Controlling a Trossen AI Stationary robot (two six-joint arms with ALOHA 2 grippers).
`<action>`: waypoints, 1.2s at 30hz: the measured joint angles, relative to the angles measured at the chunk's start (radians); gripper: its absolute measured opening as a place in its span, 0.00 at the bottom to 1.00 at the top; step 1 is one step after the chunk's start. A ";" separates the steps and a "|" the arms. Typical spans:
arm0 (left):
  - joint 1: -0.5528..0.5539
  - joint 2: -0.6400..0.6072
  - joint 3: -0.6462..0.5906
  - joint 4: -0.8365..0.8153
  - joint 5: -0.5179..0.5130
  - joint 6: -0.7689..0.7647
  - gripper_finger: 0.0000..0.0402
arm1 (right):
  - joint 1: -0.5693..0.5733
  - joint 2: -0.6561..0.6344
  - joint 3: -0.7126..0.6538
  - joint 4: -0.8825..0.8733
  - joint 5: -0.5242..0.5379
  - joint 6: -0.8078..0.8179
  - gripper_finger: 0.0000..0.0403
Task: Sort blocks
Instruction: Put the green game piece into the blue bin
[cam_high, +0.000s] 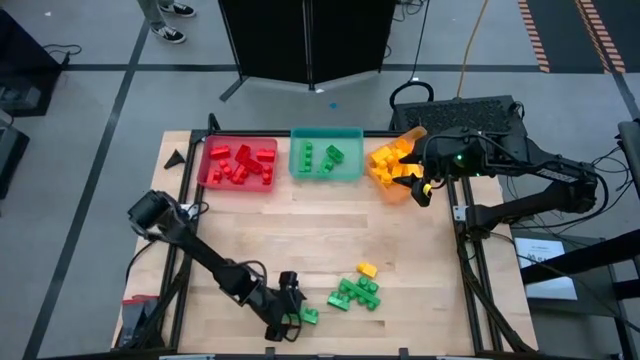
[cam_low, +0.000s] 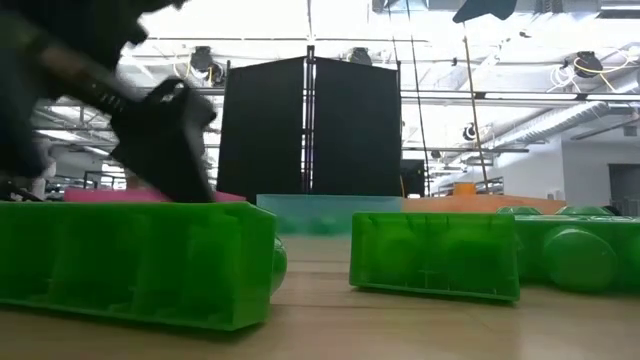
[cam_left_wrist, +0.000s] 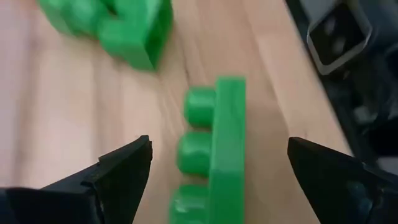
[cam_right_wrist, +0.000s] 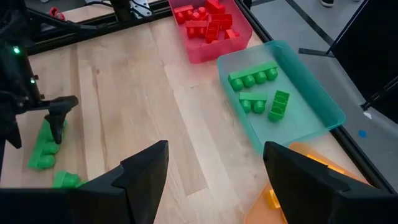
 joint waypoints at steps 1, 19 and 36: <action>-0.005 0.016 0.000 0.001 0.008 0.000 0.93 | 0.000 0.000 0.000 0.000 0.000 0.000 0.64; -0.014 0.149 0.005 0.009 -0.128 -0.134 0.42 | 0.000 0.000 0.000 0.000 0.000 0.004 0.64; 0.196 -0.165 0.004 -0.235 -0.446 -0.004 0.42 | 0.000 -0.039 0.000 0.077 -0.007 0.037 0.64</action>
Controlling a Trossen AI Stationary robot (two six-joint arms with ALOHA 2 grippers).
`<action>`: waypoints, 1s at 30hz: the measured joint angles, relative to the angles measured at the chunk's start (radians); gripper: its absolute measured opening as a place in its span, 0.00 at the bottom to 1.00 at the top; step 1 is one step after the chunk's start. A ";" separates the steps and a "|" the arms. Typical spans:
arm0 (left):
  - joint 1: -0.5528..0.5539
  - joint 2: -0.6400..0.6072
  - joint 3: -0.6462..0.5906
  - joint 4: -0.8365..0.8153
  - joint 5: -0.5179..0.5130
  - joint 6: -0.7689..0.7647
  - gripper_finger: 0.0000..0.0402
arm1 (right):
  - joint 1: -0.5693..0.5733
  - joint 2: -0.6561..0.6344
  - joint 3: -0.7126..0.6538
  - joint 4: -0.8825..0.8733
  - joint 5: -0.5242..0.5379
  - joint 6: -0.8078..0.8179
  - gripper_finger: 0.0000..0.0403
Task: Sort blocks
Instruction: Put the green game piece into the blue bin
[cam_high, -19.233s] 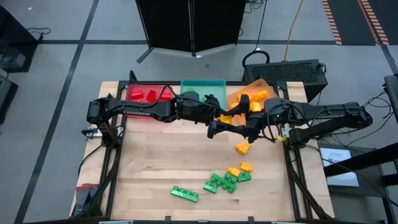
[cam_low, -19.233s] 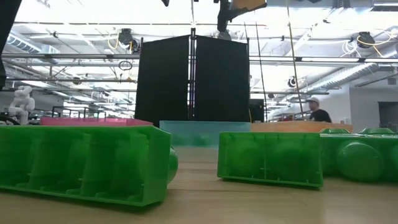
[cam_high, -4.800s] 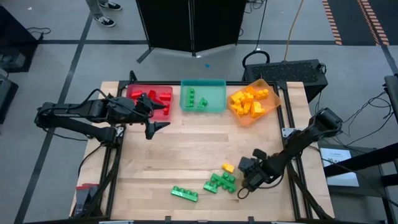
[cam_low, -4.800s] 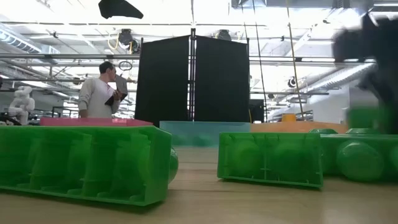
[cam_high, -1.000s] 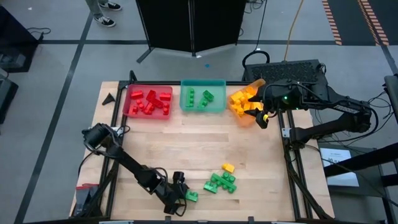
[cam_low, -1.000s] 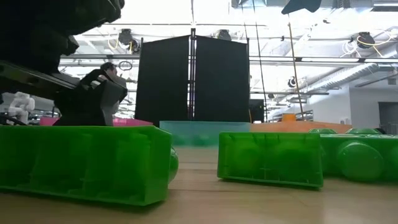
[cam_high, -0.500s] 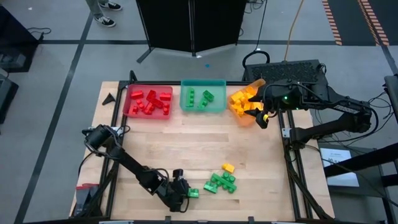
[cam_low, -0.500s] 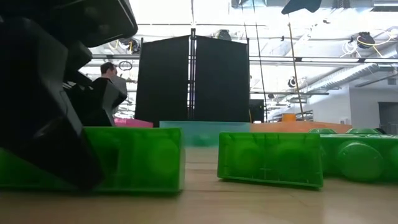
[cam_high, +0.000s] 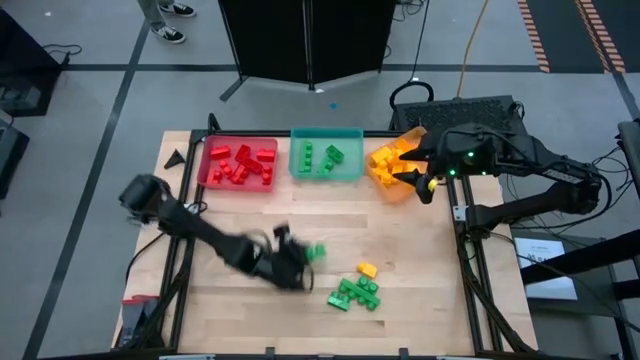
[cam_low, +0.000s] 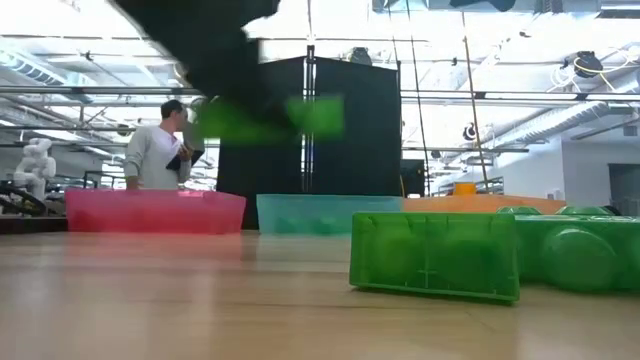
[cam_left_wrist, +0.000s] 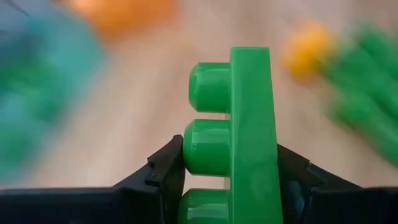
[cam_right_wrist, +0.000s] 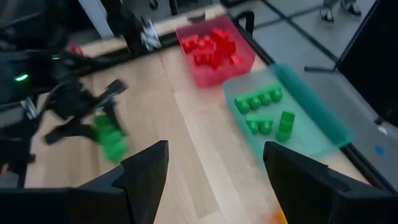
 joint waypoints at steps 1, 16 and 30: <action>0.036 -0.034 0.001 0.009 -0.028 0.050 0.42 | 0.000 -0.009 0.000 0.006 0.000 0.000 0.64; 0.772 -0.137 0.004 0.327 0.299 0.345 0.42 | 0.000 -0.139 0.000 0.033 0.027 0.000 0.64; 0.896 0.063 0.004 0.363 0.350 0.151 0.42 | 0.000 -0.172 0.000 0.027 0.029 -0.011 0.64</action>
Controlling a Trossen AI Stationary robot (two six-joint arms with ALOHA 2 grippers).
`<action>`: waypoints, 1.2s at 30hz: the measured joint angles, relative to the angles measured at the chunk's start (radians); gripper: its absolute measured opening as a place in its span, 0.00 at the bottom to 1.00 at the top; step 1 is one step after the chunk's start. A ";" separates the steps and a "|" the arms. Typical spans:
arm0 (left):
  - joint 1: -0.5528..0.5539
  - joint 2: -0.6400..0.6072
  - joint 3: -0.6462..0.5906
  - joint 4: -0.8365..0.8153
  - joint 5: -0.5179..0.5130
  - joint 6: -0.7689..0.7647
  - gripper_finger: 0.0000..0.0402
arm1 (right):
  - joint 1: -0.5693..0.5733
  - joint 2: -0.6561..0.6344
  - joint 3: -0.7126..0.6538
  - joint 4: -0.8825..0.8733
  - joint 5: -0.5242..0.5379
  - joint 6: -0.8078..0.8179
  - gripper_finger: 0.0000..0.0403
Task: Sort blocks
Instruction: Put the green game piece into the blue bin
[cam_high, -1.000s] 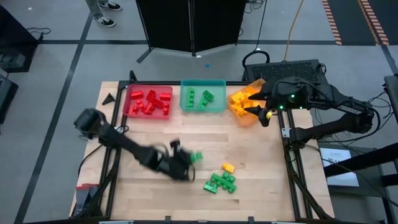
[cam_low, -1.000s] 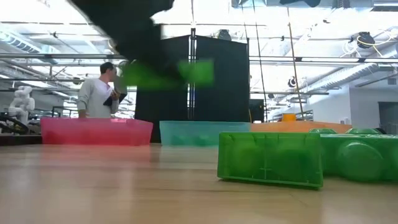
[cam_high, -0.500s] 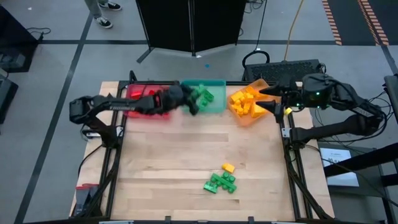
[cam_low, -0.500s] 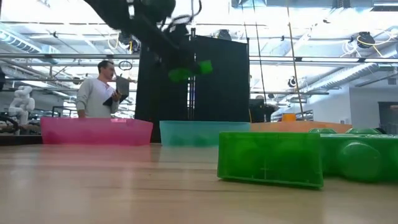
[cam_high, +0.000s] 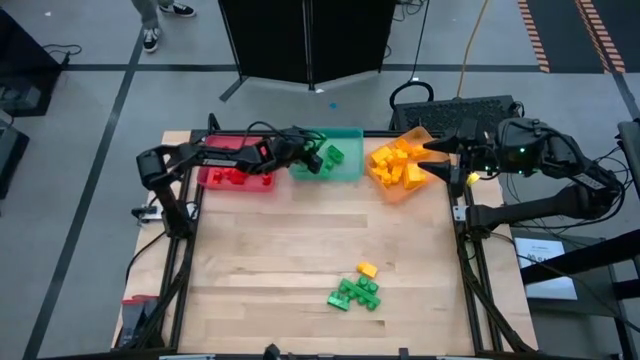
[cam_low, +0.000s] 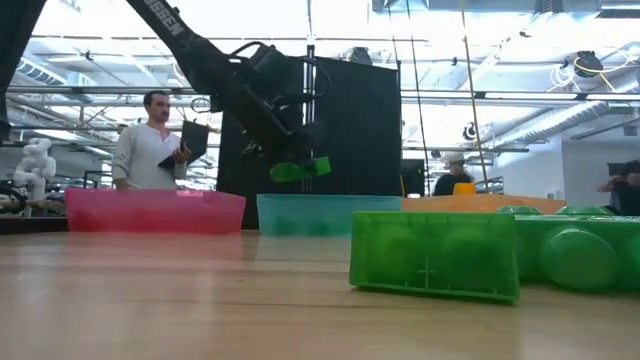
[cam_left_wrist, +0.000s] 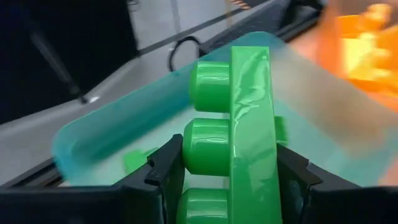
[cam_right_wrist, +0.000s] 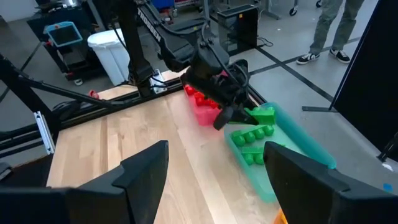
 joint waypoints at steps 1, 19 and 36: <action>0.000 0.005 0.000 -0.001 -0.023 -0.009 0.43 | 0.000 0.000 0.000 0.000 0.000 0.000 0.64; -0.108 -0.056 0.141 -0.011 0.513 0.216 0.73 | 0.000 -0.021 0.000 -0.018 -0.056 0.011 0.64; -0.549 0.003 0.187 -0.201 0.432 0.460 0.73 | 0.000 -0.056 0.000 -0.082 -0.064 0.037 0.64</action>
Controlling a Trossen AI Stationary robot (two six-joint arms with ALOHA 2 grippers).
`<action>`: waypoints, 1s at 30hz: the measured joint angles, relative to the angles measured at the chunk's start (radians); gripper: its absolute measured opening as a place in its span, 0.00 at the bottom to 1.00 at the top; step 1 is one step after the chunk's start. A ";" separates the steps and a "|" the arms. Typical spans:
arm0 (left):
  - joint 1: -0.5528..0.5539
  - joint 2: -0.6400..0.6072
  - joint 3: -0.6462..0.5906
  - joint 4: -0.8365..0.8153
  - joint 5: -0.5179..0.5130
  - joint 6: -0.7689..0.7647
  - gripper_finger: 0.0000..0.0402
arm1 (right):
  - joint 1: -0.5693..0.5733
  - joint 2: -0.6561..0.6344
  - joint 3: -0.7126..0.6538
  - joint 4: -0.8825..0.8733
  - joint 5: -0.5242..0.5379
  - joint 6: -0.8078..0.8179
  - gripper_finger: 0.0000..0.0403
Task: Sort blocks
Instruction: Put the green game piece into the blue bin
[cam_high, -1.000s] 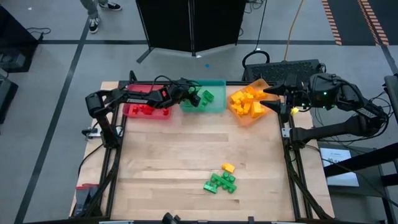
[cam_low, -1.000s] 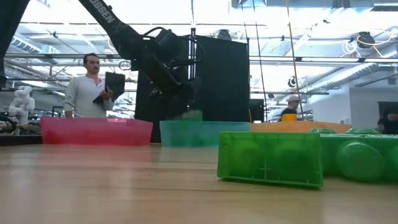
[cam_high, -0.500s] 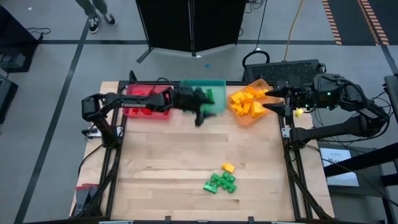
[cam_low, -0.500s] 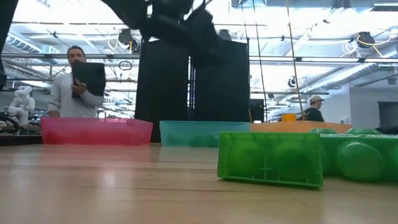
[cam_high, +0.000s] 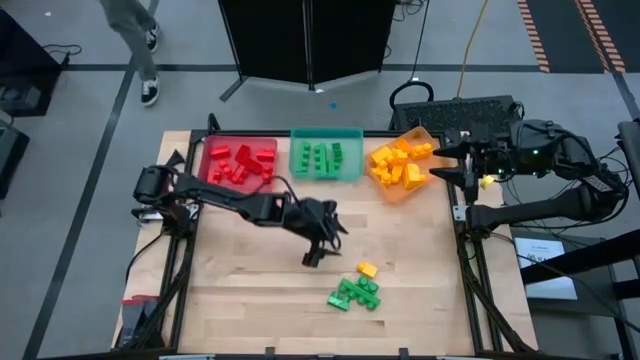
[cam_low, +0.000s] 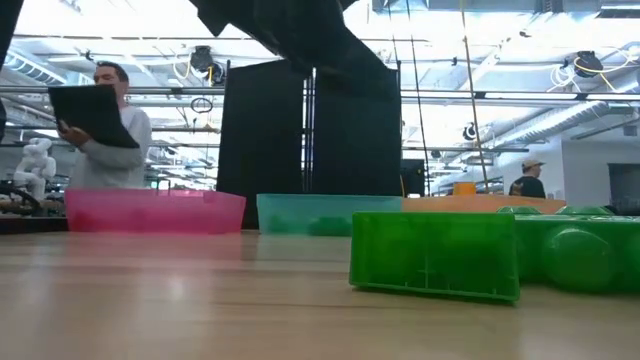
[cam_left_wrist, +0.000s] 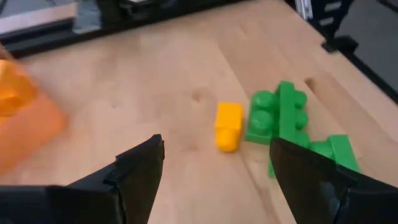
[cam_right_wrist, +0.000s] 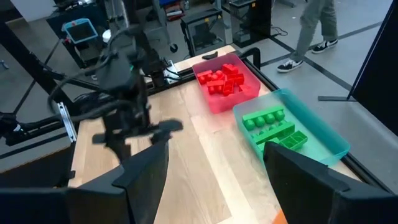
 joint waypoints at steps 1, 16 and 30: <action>-0.014 0.019 0.000 0.007 -0.012 0.000 0.73 | 0.000 0.000 0.000 0.000 0.000 0.000 0.64; -0.139 0.228 0.000 0.259 -0.029 -0.004 0.73 | 0.000 0.000 0.000 -0.055 -0.003 0.004 0.64; -0.156 0.349 -0.002 0.351 -0.010 -0.056 0.73 | 0.000 0.000 0.000 -0.095 -0.006 0.011 0.64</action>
